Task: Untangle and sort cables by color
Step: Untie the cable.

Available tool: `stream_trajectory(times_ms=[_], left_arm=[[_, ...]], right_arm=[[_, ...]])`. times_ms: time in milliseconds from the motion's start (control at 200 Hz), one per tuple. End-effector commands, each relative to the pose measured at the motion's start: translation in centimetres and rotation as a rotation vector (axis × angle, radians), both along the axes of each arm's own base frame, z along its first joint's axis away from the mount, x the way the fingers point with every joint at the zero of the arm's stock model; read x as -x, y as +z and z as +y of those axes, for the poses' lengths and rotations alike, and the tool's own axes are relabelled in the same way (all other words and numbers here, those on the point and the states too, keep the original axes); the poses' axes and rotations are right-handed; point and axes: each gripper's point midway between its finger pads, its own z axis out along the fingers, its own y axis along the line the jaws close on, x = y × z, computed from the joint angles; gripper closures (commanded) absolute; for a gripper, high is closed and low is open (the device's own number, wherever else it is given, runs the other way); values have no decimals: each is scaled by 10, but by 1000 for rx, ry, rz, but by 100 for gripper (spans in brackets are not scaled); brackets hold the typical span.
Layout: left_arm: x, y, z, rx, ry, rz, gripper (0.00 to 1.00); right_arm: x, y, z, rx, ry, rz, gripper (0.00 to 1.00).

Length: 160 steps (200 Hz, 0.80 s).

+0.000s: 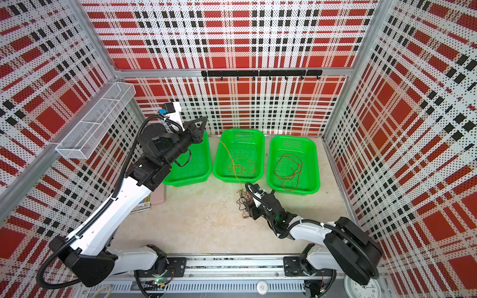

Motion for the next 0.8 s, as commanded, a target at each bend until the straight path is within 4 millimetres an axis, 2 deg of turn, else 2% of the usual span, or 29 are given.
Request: stream_trajectory(times_ms=[0,145,261,336,496,596,656,676,762,797], left_arm=[[13,16,-20,-5,-73,-55,100],[23,19,-33,-7,-116,-66,100],[31,24,-43,-9,-145,-80,100],[35,27,-48,-8,-158,-87,100],[42,32,-55,-1,-184,-98,100],[44,34,-57,0,-190,-103,100],[46,36,-56,-1,-188,-108,100],[46,37,-55,-2,-185,-111,100],[46,36,-51,-11,-165,-114,100],[46,34,-50,-16,-158,-113,100]], right_arm=[[2,37,1,-40,48,-142,34],[12,74,1,-71,101,-268,25],[16,102,6,-106,140,-332,24],[14,113,11,-122,155,-345,23],[-6,114,23,-102,119,-305,26],[-18,111,30,-91,99,-276,31],[-25,107,32,-73,81,-257,38],[-27,106,33,-72,75,-252,43],[-30,111,30,-83,49,-262,77],[-28,115,28,-96,48,-277,88]])
